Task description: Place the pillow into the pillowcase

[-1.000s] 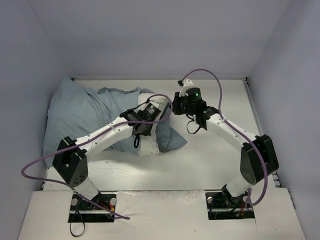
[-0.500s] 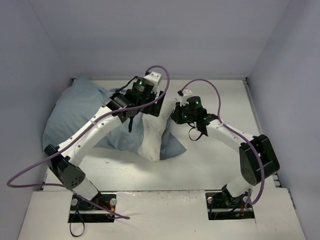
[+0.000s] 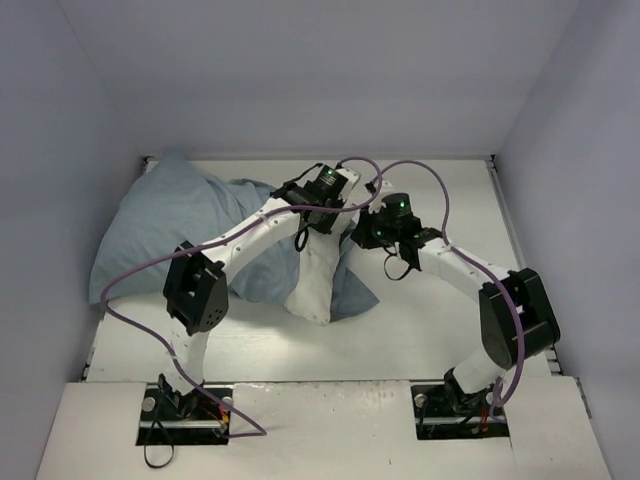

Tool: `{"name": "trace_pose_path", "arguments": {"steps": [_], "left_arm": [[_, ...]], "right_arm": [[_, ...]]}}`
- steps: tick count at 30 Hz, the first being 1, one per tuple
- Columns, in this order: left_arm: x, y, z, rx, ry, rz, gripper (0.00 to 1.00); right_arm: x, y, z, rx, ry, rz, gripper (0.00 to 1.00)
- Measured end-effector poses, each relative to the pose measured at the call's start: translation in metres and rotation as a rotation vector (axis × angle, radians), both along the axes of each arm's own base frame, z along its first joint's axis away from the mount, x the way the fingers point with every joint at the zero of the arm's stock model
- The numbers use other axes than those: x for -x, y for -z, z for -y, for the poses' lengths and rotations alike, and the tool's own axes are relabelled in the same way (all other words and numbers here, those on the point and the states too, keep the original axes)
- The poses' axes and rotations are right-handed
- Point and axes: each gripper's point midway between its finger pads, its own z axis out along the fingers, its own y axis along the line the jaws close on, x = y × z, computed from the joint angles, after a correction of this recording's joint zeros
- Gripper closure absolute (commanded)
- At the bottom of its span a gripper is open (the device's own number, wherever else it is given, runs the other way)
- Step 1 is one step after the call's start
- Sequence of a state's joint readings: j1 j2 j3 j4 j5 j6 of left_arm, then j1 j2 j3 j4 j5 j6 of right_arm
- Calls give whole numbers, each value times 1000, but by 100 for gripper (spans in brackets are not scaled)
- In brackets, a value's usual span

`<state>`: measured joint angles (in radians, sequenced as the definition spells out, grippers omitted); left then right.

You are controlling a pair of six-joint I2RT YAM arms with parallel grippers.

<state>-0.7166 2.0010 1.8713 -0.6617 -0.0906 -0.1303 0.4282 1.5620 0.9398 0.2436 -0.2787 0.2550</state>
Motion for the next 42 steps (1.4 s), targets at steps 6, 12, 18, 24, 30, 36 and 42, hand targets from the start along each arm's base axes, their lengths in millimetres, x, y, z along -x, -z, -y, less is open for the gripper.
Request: {"name": "trace_pose_path", "arguments": {"steps": [6, 12, 18, 24, 30, 36, 42], "left_arm": [[13, 28, -27, -18, -24, -20, 100], [38, 13, -36, 66, 20, 18, 100], [35, 13, -19, 95, 62, 51, 100], [21, 17, -5, 72, 51, 61, 100], [-13, 16, -5, 64, -65, 54, 100], [-68, -6, -17, 114, -219, 89, 100], [-64, -33, -20, 137, -166, 98, 23]], "right_arm": [[-7, -3, 14, -40, 15, -15, 100], [-21, -28, 19, -75, 26, -2, 100], [-42, -91, 6, -139, -18, 98, 100], [-40, -107, -3, -168, -66, 112, 100], [-12, -112, -13, -185, -111, 134, 100], [12, -121, -3, -204, -94, 178, 95], [-6, -123, 24, -151, 44, 225, 41]]}}
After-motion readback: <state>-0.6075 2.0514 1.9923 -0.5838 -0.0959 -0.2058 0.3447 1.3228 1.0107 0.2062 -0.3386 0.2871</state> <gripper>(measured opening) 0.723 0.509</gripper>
